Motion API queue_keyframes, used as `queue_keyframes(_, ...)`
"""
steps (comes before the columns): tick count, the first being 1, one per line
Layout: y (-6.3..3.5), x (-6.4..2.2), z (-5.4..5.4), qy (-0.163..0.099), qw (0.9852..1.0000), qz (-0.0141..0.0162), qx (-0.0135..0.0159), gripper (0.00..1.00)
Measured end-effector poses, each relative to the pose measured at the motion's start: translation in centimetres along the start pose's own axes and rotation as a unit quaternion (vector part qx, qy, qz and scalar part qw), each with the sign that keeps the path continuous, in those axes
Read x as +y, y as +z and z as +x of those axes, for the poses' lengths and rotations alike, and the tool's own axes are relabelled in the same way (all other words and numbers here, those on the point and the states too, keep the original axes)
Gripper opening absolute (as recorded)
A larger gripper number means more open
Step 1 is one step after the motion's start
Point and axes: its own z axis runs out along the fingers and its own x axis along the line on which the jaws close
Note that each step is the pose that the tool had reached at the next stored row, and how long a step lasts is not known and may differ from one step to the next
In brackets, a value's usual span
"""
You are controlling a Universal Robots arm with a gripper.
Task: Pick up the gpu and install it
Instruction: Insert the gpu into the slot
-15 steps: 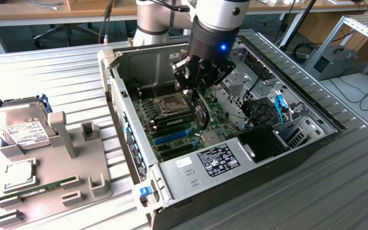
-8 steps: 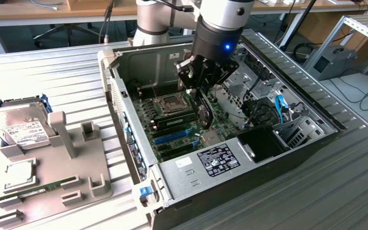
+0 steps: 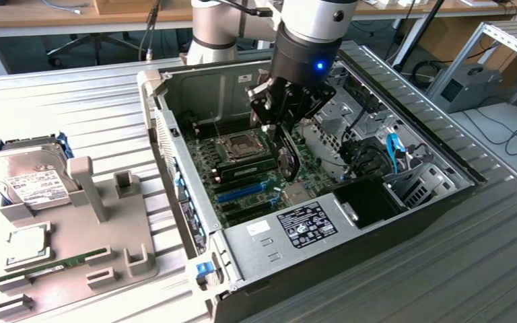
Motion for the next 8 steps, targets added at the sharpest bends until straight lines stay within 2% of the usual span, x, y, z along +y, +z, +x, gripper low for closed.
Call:
queue_keyframes(5,0.00,0.00,0.00,-0.002,1.0000,-0.0001,0.0001,0.26)
queue_keyframes(8,0.00,0.00,-0.02,-0.013,0.9999,-0.0002,0.0004,0.26)
